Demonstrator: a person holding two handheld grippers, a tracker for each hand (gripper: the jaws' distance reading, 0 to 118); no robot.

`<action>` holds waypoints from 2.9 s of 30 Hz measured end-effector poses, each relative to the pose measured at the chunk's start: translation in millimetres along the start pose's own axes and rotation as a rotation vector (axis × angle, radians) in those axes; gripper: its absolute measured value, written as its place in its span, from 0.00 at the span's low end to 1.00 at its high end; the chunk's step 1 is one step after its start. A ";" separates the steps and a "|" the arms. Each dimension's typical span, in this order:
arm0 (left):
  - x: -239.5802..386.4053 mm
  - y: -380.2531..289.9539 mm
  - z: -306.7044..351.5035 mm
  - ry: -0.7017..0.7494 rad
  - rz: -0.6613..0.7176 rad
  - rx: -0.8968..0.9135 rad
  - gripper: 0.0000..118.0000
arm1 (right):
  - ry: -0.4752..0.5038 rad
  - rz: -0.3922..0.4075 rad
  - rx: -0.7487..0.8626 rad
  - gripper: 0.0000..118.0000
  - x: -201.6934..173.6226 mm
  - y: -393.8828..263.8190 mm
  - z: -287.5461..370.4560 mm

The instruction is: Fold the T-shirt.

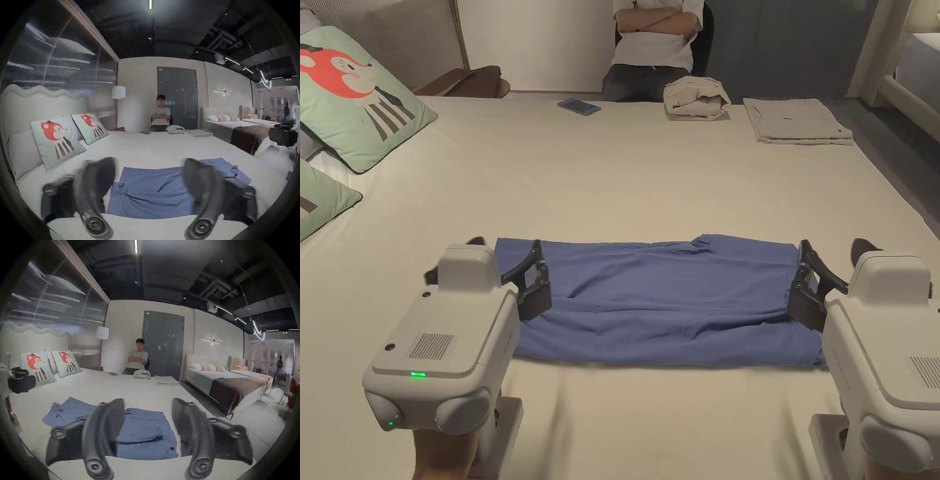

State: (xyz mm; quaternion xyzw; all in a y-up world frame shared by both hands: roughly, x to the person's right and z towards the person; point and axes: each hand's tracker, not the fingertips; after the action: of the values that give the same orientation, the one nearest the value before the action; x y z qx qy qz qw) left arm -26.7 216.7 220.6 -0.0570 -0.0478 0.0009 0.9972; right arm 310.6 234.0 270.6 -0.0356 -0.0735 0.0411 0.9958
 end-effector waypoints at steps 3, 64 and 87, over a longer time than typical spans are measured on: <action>4.0 -5.8 -2.9 0.019 -0.026 -0.017 0.00 | -0.027 0.033 0.016 0.00 -4.7 -3.3 2.7; -106.0 -78.4 -122.2 0.044 0.109 -0.747 0.06 | -0.019 -0.175 -0.711 0.92 76.2 -133.0 -143.2; -127.5 -76.9 -84.8 0.063 0.172 -0.738 0.06 | 0.040 -0.183 -0.652 0.07 74.0 -112.6 -91.7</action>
State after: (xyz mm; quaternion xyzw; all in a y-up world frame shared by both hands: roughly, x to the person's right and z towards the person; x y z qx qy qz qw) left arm -145.8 129.7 133.3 -0.4164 -0.0092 0.0656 0.9068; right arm 405.9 122.6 199.4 -0.3465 -0.0660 -0.0747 0.9328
